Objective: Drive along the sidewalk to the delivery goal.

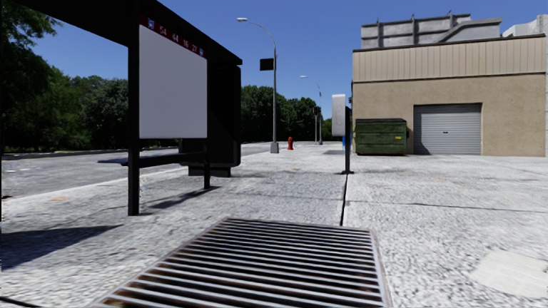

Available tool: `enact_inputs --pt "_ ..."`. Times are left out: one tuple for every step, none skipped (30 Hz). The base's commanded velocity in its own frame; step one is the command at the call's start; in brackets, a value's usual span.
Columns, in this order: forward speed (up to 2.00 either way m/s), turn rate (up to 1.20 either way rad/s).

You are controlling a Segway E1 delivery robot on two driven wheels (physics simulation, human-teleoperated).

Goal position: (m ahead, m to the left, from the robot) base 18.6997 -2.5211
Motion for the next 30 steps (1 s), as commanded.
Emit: enact_inputs --pt "2.00 0.00" --pt "2.00 0.00" --pt "2.00 0.00" --pt "2.00 0.00" --pt "2.00 0.00" --pt "2.00 0.00" --pt "2.00 0.00" --pt "2.00 0.00" --pt "2.00 0.00" --pt "2.00 0.00" --pt "2.00 0.00" --pt "2.00 0.00" --pt "2.00 0.00" --pt "2.00 0.00" --pt "2.00 0.00" --pt "2.00 0.00" --pt "2.00 0.00" --pt "2.00 0.00" --pt "2.00 0.00" --pt "2.00 0.00" --pt "2.00 0.00" --pt "2.00 0.00" --pt "2.00 0.00" --pt "2.00 0.00" --pt "2.00 0.00" --pt "2.00 0.00" --pt "2.00 0.00" --pt "2.00 0.00" --pt "2.00 0.00" --pt "2.00 -0.05"
